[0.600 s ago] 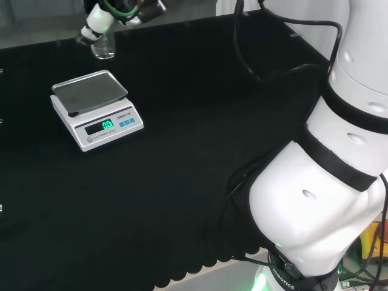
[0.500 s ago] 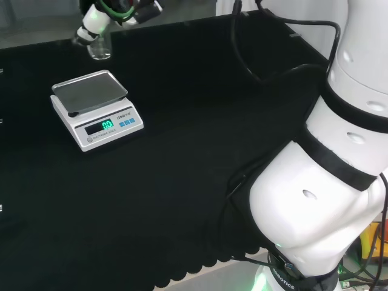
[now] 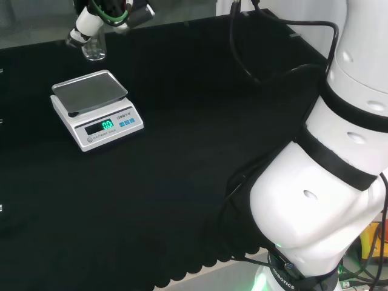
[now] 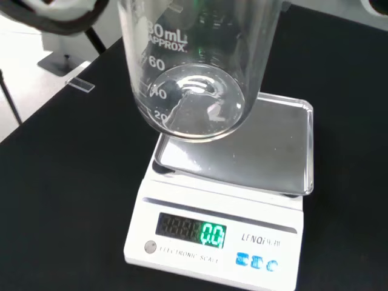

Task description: Put the beaker on the electronic balance.

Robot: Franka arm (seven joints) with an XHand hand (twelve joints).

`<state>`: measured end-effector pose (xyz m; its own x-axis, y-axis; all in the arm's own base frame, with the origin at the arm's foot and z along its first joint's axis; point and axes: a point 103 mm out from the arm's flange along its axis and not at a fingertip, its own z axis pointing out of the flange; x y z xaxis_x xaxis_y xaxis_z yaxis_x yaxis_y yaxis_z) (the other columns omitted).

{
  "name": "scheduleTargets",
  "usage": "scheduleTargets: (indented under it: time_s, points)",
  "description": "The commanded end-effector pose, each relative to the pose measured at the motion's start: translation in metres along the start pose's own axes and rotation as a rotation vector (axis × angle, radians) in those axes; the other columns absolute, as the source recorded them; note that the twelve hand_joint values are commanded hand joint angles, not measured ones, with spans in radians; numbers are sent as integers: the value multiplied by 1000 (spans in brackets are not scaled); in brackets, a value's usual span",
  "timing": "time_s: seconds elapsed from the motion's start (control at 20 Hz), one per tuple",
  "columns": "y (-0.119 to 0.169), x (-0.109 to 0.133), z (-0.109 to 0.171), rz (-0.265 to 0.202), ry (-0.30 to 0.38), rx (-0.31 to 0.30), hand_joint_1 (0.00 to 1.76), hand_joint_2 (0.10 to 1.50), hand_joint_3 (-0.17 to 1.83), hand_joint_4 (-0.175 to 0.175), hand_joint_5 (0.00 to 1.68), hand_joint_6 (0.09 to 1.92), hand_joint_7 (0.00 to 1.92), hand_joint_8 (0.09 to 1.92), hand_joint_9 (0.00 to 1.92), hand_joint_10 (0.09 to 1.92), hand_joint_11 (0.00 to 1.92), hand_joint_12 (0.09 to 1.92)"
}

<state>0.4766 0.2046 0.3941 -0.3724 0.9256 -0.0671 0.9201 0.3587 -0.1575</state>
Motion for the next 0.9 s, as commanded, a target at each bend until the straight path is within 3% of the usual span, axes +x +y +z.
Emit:
scheduleTargets:
  time_s: [0.05, 0.45, 0.9]
  points:
    - [37, 21, 24, 21, -36, 0, 1186, 671, 725, -175, 1181, 862, 1626, 566, 1920, 265, 1551, 706]
    - [117, 16, 44, -17, 11, -13, 1186, 667, 732, -175, 1182, 862, 1628, 567, 1919, 272, 1544, 710]
    - [207, -13, 83, -49, 36, 49, 1186, 663, 738, -175, 1185, 862, 1630, 567, 1919, 280, 1542, 715]
